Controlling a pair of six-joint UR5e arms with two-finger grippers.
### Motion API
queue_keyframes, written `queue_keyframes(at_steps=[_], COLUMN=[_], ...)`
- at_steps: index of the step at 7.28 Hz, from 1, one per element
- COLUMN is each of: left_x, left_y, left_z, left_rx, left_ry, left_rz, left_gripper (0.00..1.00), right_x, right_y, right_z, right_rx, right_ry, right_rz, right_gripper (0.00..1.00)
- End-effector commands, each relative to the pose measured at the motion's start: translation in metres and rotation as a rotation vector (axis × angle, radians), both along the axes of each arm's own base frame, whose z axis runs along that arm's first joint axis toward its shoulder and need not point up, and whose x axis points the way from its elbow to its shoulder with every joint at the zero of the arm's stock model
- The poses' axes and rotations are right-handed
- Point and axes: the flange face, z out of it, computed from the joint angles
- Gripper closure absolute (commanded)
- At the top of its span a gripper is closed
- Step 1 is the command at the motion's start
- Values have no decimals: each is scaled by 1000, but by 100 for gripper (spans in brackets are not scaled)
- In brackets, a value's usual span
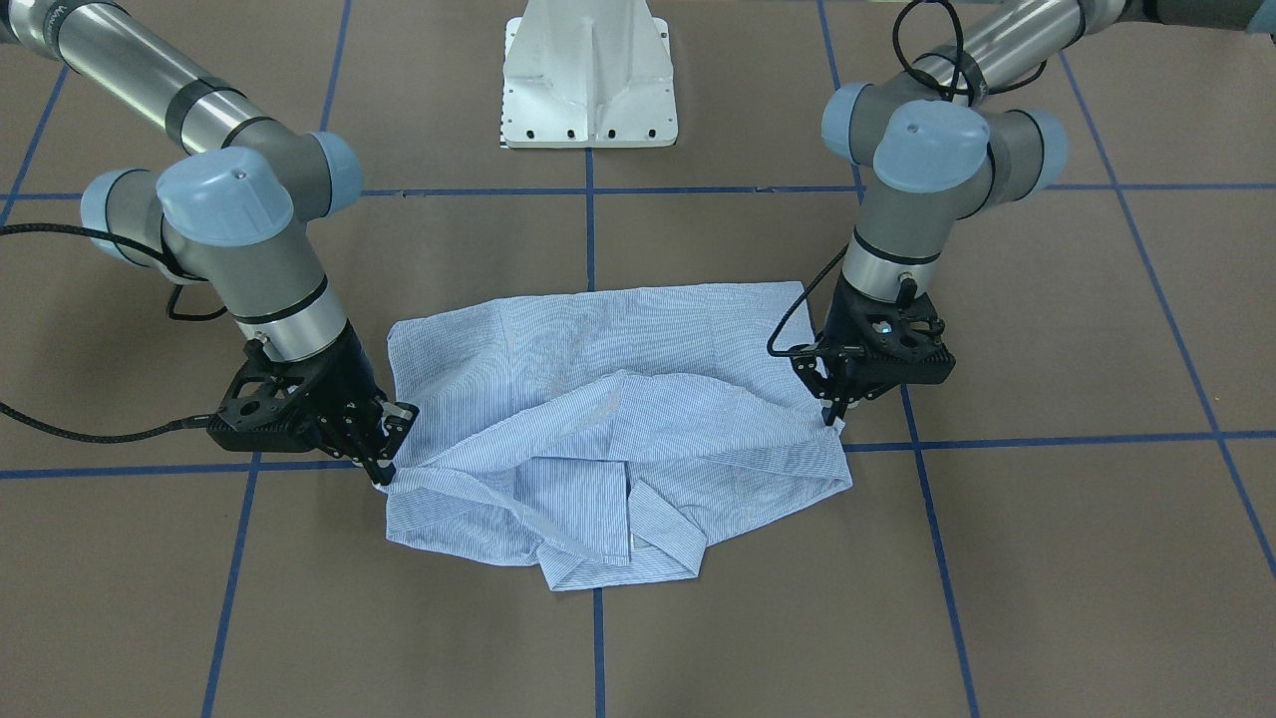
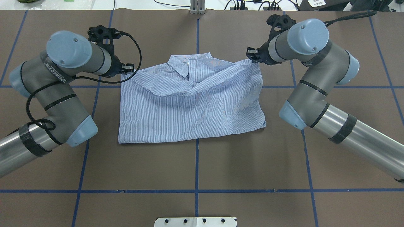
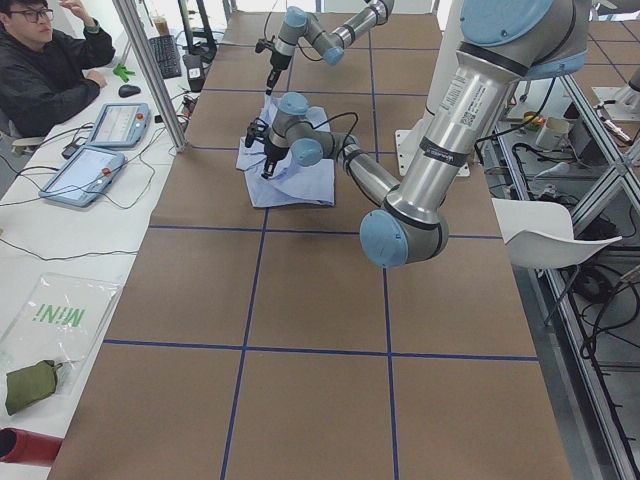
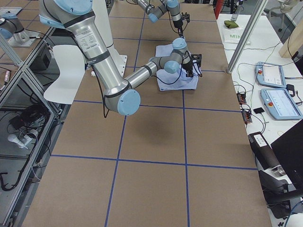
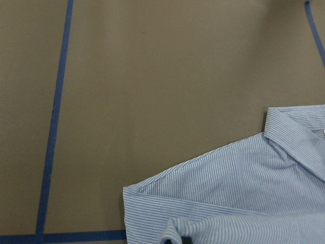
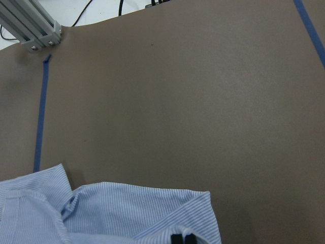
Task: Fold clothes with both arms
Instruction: 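Lay the hem near the collar and open both grippers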
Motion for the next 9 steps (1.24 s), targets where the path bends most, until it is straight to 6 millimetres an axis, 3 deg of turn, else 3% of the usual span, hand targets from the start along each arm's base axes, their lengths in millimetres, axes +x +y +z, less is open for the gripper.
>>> queue_keyframes(at_steps=[1, 3, 7, 8, 9], left_x=[2, -10, -12, -16, -30], left_y=[-7, -18, -22, -23, -29], left_z=[13, 18, 22, 19, 15], left_rx=[29, 56, 65, 73, 86], left_ry=[-20, -48, -37, -17, 16], left_rz=[25, 60, 106, 114, 164], left_gripper=[100, 100, 100, 58, 1], right_x=[-2, -2, 7, 16, 21], right_y=[-4, -5, -11, -16, -23], right_z=[9, 12, 15, 13, 10], right_rx=[19, 14, -12, -22, -26], right_ry=[7, 8, -11, -24, -27], right_rz=[-14, -25, -60, -66, -67], right_gripper=[100, 100, 100, 56, 1])
